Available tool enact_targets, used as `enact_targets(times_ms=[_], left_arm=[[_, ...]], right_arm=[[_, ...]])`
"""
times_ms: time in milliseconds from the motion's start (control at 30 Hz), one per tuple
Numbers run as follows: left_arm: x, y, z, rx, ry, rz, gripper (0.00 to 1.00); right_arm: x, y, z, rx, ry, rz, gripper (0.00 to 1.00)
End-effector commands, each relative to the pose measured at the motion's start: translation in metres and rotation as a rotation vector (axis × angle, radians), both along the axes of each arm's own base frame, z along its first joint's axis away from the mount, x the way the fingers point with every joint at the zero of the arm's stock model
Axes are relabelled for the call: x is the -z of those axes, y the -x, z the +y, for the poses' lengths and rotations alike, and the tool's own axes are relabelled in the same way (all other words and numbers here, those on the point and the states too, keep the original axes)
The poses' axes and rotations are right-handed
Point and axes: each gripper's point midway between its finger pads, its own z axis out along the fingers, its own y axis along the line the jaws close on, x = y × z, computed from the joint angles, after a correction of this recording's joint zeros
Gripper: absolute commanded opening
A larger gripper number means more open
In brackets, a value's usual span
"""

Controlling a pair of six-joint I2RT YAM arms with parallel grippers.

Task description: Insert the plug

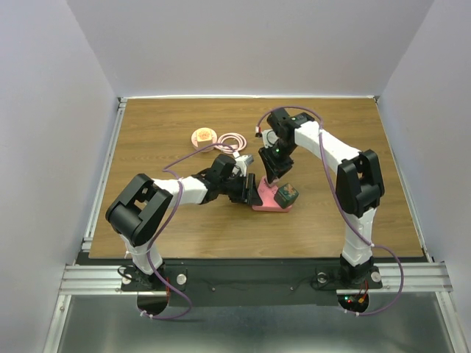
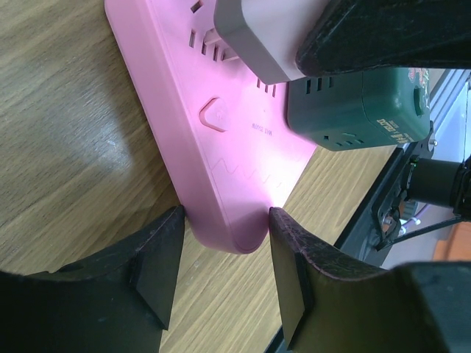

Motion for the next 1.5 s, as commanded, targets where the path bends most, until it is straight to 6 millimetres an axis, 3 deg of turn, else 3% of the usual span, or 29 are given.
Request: enact_targets(times_ms=[0, 467, 967, 1467], left_arm=[[0.005, -0.003, 0.004, 0.006, -0.047, -0.025, 0.58], [0.005, -0.006, 0.001, 0.021, -0.046, -0.024, 0.55], [0.009, -0.007, 0.0, 0.018, -0.053, -0.014, 0.55], [0.015, -0.006, 0.001, 0.018, -0.065, 0.0, 0.38]], right_arm=[[0.007, -0.004, 0.003, -0.004, 0.025, 0.01, 0.0], [0.004, -0.022, 0.014, -0.011, 0.002, -0.021, 0.0], [0.019, 0.002, 0.005, -0.003, 0.073, 0.006, 0.0], [0.038, -0.011, 0.013, 0.005, 0.077, 0.004, 0.01]])
